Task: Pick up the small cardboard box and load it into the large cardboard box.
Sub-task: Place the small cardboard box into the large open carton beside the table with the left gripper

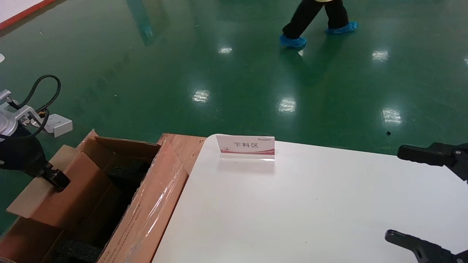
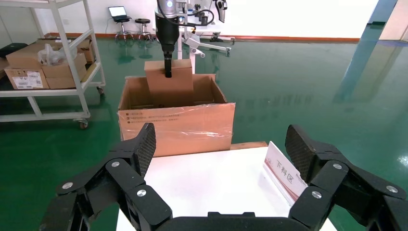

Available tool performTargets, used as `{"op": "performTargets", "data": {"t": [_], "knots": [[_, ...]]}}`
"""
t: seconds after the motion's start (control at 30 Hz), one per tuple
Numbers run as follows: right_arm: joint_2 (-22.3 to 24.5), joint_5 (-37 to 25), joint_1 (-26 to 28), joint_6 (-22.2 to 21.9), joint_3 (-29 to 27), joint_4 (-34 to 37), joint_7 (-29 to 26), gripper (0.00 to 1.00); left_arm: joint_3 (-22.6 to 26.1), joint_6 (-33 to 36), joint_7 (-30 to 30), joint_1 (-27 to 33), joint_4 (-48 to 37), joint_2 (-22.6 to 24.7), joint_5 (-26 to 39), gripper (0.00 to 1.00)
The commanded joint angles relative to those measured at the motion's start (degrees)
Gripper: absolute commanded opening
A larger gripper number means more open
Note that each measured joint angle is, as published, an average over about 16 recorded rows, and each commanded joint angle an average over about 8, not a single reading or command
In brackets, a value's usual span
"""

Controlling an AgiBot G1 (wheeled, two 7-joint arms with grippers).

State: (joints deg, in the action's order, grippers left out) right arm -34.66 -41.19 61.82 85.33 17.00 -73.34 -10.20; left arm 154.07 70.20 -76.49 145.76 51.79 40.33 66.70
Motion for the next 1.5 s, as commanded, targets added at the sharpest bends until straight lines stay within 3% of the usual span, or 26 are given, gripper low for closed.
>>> {"op": "performTargets", "data": {"t": [0.03, 1.5], "knots": [[0.0, 0.0, 0.0, 0.0, 0.0, 0.0, 0.0, 1.0, -0.1, -0.1, 0.4, -0.6, -0.6, 0.0, -0.1, 0.0], [0.1, 0.1, 0.0, -0.1, 0.1, 0.0, 0.1, 1.0, -2.4, 1.2, 5.6, -16.5, -17.7, 1.9, -7.2, 0.0]]}}
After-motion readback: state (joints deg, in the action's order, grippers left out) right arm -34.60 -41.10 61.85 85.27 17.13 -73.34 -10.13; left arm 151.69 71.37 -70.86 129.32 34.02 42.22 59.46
